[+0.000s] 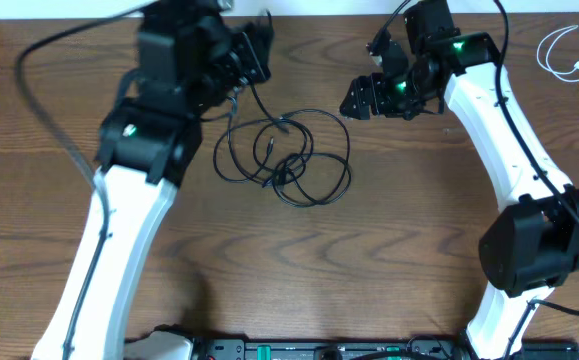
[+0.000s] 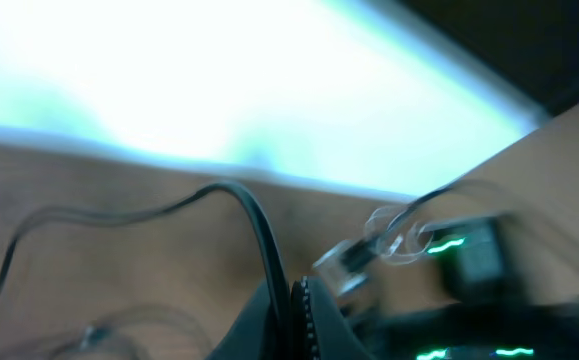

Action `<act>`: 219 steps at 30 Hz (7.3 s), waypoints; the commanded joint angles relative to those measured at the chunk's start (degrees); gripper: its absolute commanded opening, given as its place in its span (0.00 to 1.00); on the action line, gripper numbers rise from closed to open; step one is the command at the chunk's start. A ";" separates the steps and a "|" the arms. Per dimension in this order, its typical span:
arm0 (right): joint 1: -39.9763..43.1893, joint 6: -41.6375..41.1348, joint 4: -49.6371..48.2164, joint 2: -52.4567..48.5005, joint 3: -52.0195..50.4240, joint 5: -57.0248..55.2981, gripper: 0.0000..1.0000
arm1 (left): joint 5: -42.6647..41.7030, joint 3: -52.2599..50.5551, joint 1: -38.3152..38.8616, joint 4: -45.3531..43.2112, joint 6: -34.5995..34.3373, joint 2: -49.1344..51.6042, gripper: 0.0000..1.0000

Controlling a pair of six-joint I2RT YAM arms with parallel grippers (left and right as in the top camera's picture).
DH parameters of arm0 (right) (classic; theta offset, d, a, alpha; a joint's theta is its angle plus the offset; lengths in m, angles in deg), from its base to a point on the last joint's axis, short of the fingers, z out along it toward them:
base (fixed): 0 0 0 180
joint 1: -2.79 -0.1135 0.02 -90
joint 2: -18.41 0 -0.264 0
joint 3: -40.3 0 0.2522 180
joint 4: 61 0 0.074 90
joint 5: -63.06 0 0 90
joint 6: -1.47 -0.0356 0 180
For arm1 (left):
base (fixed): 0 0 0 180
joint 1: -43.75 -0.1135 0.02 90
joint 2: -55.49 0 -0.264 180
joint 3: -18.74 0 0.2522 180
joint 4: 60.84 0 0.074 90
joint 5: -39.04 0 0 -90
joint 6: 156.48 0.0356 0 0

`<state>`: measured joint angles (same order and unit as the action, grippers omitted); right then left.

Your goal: Untangle cables

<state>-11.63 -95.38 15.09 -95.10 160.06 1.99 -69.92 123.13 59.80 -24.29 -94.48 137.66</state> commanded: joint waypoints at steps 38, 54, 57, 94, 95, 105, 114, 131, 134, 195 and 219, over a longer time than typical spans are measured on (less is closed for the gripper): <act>-21.27 22.10 -15.28 -18.75 -0.50 25.07 0.71 | 12.68 2.67 -0.42 -9.94 5.95 -26.91 0.08; -11.89 0.61 -28.44 -2.23 0.09 21.24 0.01 | 14.58 2.62 -0.42 2.73 5.92 -24.79 0.07; -8.59 -1.99 -29.11 5.07 0.09 17.88 0.01 | 14.56 2.62 -0.42 5.62 5.92 -22.95 0.07; -2.14 -18.40 -17.66 21.57 0.07 -21.51 0.01 | 0.90 2.62 -4.24 22.64 7.85 -2.56 0.75; -2.14 -18.40 -17.29 21.57 0.07 -21.51 0.01 | -1.14 2.60 -5.35 22.73 7.87 -1.40 0.86; -2.19 -21.66 -13.42 20.22 0.07 -21.51 0.01 | -15.65 2.62 -6.88 24.52 15.28 5.60 0.88; -2.73 -24.85 -13.84 15.30 0.07 -19.63 0.01 | -21.11 1.75 -0.22 24.35 19.67 5.49 0.77; -1.11 -24.83 -14.78 15.15 0.07 -11.93 0.01 | -14.49 -21.24 11.78 -16.26 10.56 5.81 0.66; -1.11 -24.83 -14.82 15.15 0.07 -11.80 0.01 | -10.19 -22.95 13.20 -20.35 9.14 6.10 0.66; 12.15 -24.37 -17.79 18.51 0.09 2.93 0.01 | 10.05 -22.97 6.03 0.02 4.46 10.64 0.07; 17.33 -1.29 -6.82 20.46 0.07 12.61 0.57 | -1.81 -18.69 0.83 4.90 15.41 -0.83 0.08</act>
<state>10.56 -107.12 7.77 -72.33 159.86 13.40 -66.71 100.13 60.52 -17.76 -80.50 143.83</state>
